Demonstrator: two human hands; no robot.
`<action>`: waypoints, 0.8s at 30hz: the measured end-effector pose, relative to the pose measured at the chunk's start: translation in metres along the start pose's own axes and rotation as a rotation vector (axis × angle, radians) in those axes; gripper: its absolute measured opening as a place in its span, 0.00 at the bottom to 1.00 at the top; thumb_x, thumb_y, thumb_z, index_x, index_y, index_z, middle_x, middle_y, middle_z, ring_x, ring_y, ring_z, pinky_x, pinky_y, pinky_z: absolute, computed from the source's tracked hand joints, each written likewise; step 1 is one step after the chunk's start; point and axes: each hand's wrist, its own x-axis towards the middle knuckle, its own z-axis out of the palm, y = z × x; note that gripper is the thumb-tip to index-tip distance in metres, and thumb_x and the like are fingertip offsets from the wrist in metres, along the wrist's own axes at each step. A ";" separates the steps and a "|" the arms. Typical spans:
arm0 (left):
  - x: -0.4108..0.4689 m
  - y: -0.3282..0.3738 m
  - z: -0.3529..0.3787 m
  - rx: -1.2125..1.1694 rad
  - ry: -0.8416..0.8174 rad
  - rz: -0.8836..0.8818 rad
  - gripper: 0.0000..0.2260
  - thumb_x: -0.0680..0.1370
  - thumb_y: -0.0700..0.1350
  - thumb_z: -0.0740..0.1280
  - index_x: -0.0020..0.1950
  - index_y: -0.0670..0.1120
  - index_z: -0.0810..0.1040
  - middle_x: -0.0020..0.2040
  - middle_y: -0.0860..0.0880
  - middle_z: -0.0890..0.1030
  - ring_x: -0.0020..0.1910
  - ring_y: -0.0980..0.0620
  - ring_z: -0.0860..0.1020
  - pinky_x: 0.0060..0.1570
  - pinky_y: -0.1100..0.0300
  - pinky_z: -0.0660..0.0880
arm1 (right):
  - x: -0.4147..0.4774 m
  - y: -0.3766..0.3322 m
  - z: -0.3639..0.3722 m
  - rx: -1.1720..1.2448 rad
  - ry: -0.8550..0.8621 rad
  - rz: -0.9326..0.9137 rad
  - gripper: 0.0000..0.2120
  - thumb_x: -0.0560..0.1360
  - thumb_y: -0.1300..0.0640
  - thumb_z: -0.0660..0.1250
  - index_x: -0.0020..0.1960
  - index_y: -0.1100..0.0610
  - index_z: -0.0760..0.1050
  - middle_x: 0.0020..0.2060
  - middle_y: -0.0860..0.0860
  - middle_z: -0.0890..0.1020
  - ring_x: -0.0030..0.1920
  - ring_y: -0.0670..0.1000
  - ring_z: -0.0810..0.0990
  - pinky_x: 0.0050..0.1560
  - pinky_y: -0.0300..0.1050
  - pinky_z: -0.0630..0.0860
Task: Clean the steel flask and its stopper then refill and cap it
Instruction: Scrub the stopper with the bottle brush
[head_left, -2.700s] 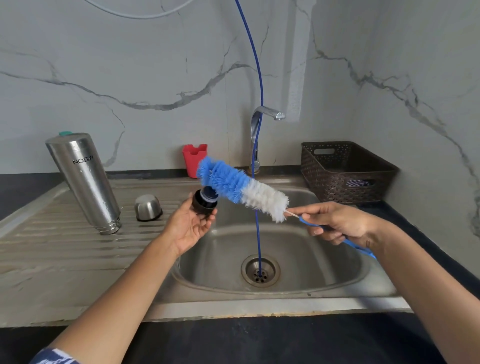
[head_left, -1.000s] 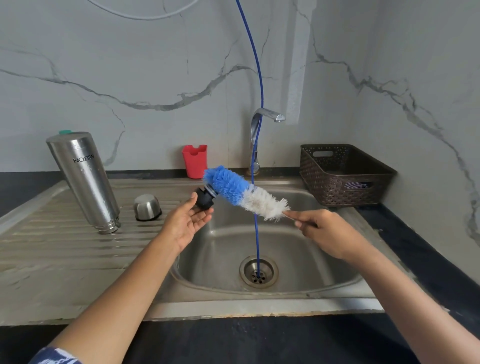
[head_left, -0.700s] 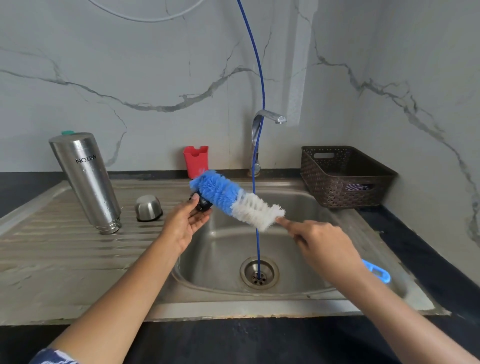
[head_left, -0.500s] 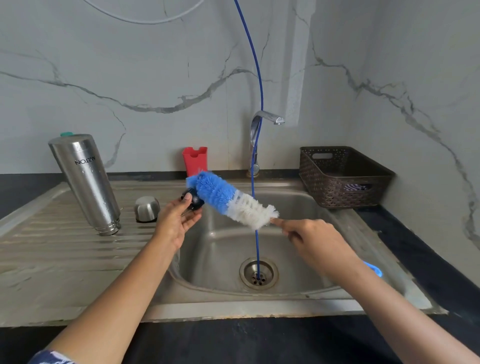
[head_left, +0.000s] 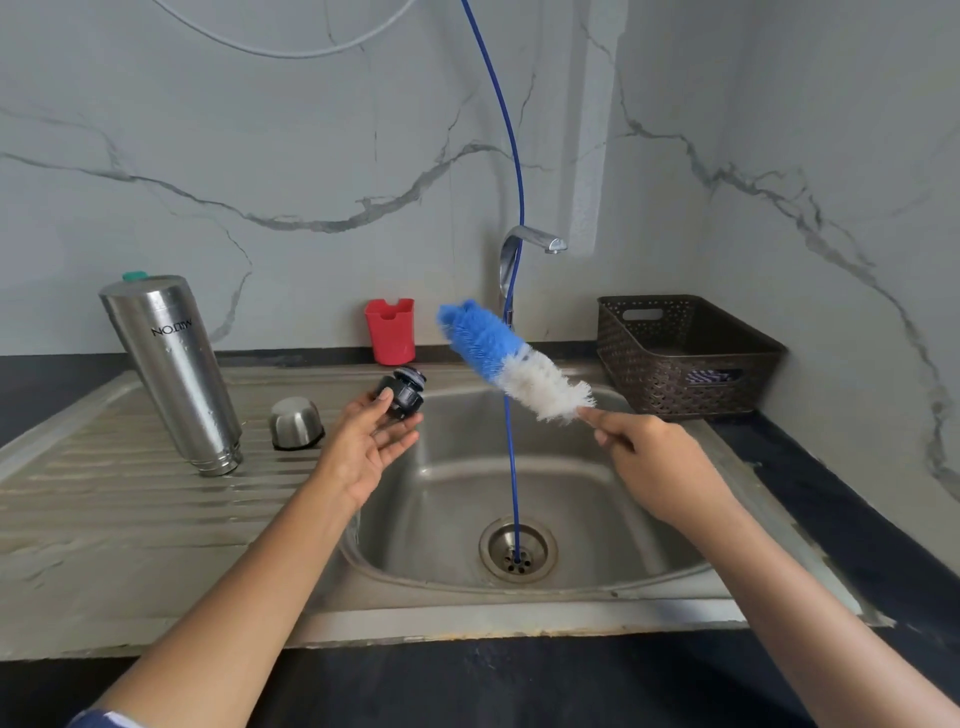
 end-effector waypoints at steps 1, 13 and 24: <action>-0.001 -0.001 0.002 -0.044 -0.017 -0.028 0.03 0.79 0.41 0.63 0.51 0.48 0.74 0.45 0.44 0.84 0.40 0.48 0.85 0.37 0.59 0.81 | 0.005 0.000 0.003 0.088 -0.029 0.006 0.18 0.80 0.57 0.59 0.66 0.42 0.73 0.52 0.47 0.83 0.40 0.48 0.79 0.44 0.44 0.74; 0.004 0.004 -0.008 -0.080 0.036 -0.135 0.04 0.77 0.40 0.63 0.49 0.44 0.76 0.40 0.47 0.84 0.47 0.51 0.78 0.44 0.60 0.74 | 0.021 0.017 0.039 0.435 -0.107 0.044 0.16 0.80 0.58 0.61 0.63 0.44 0.76 0.23 0.43 0.69 0.25 0.41 0.65 0.34 0.37 0.64; 0.000 0.003 -0.009 0.133 -0.095 -0.027 0.10 0.78 0.44 0.64 0.58 0.45 0.75 0.56 0.41 0.81 0.46 0.46 0.84 0.41 0.61 0.81 | 0.013 0.031 0.039 0.449 -0.121 0.037 0.16 0.80 0.57 0.61 0.62 0.40 0.75 0.26 0.45 0.67 0.27 0.45 0.62 0.34 0.40 0.64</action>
